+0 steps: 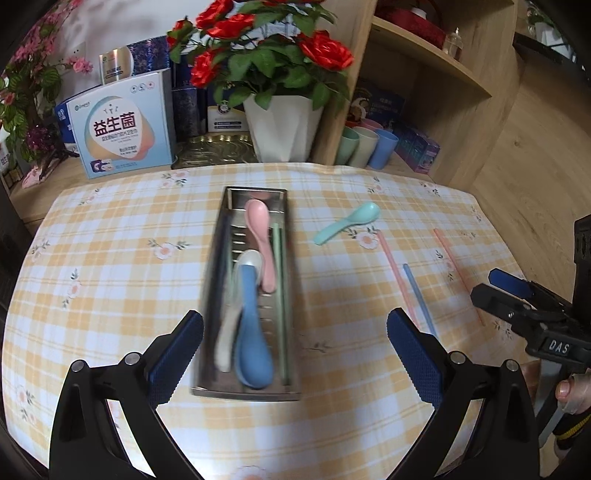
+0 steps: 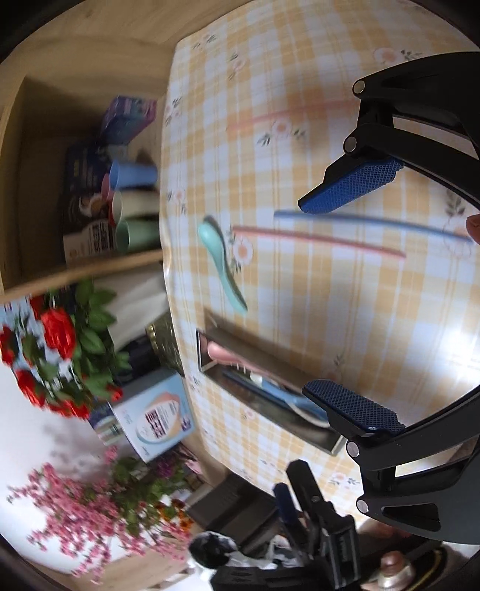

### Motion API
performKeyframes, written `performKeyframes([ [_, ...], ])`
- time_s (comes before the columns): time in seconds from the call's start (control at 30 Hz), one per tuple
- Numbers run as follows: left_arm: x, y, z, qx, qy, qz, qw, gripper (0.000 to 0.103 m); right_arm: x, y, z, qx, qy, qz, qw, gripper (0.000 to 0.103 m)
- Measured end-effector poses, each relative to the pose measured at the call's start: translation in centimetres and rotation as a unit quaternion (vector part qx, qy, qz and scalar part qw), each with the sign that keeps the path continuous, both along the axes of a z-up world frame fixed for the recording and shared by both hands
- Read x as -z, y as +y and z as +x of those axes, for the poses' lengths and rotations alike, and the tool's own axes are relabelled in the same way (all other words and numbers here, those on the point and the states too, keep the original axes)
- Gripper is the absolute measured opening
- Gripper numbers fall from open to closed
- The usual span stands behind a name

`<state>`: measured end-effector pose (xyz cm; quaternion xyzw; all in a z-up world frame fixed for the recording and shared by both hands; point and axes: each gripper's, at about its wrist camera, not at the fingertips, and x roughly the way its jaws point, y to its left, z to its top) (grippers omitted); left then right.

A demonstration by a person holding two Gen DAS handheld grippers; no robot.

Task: Flip cup upside down
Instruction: 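Lower the left tool onto a pink chopstick and close on it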

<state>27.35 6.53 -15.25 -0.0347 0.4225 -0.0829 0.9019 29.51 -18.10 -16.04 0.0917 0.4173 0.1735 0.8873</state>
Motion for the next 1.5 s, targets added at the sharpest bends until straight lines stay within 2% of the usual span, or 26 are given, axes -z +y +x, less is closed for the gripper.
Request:
performKeyframes([
  [0.2,1.6,-4.0,1.0,0.016,0.028,-0.008,0.9995,0.096,1.8,-4.0,0.0,0.030,0.013,-0.004,0.999,0.088],
  [0.27,2.4,-5.6,2.0,0.024,0.041,-0.012,0.9988,0.084,2.5,-5.3,-0.1,0.042,0.022,-0.015,0.999,0.088],
  [0.4,4.4,-8.5,4.0,0.044,0.074,-0.021,0.9961,0.070,3.9,-7.6,0.1,0.061,0.038,-0.032,0.997,0.088],
  [0.47,5.7,-10.4,5.2,0.064,0.091,-0.019,0.9936,0.053,4.7,-8.8,0.1,0.073,0.044,-0.029,0.996,0.088],
  [0.57,7.6,-12.5,6.9,0.073,0.106,-0.005,0.9917,0.040,5.6,-10.6,0.3,0.094,0.050,-0.031,0.994,0.088],
  [0.67,9.0,-13.9,8.2,0.075,0.117,-0.012,0.9902,0.031,6.2,-11.9,0.6,0.101,0.055,-0.029,0.993,0.088],
  [0.8,10.5,-15.4,9.0,0.081,0.126,-0.014,0.9886,0.026,6.8,-13.4,0.8,0.108,0.054,-0.016,0.993,0.088],
  [0.9,11.3,-16.6,9.4,0.086,0.127,0.005,0.9882,0.025,7.2,-14.3,1.0,0.113,0.056,-0.008,0.992,0.088],
  [0.97,11.6,-17.2,9.6,0.086,0.127,0.013,0.9880,0.020,7.4,-14.7,1.1,0.116,0.057,-0.001,0.992,0.088],
  [1.3,11.7,-18.6,11.0,0.080,0.107,0.045,0.9901,0.019,8.0,-15.9,1.2,0.120,0.060,0.016,0.991,0.088],
  [1.5,11.8,-19.2,11.6,0.073,0.089,0.064,0.9912,0.015,8.2,-16.5,1.1,0.126,0.062,0.019,0.990,0.088],
])
